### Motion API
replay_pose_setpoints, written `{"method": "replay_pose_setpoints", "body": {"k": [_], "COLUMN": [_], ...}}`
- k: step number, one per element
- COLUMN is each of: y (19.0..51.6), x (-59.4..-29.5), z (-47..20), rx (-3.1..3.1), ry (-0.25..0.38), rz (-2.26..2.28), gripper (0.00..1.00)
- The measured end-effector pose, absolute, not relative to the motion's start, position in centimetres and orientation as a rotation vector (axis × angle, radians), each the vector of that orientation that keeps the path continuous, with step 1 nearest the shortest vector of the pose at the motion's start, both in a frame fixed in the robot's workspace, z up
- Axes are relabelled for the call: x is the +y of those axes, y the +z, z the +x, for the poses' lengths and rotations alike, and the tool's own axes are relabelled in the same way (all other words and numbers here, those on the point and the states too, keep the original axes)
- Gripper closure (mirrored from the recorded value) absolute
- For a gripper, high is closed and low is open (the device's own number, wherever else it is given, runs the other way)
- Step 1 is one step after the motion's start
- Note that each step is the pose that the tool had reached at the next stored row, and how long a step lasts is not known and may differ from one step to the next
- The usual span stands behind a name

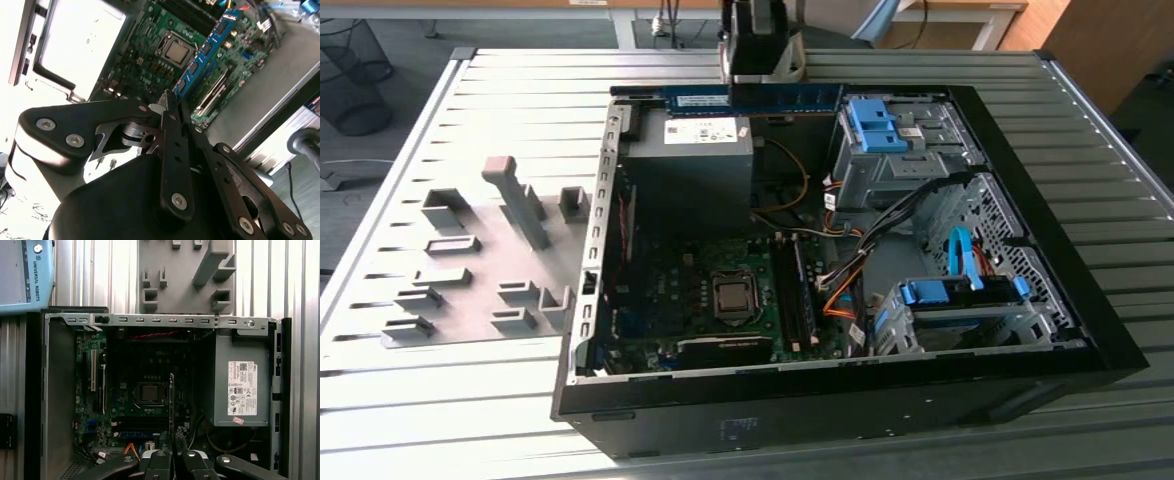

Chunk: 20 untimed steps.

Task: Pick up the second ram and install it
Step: 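Pick up the second ram and move it above second insertion slot, then insert the second ram into the second slot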

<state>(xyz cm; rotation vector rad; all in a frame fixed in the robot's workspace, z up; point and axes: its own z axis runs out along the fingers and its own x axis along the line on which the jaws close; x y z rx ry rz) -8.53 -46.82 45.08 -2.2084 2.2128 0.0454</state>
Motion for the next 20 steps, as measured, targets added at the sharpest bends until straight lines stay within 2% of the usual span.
{"method": "replay_pose_setpoints", "body": {"k": [20], "y": [45.1], "x": [-46.8], "z": [-6.4], "rx": [2.213], "ry": [0.045], "rz": [-2.208], "gripper": [0.86]}}
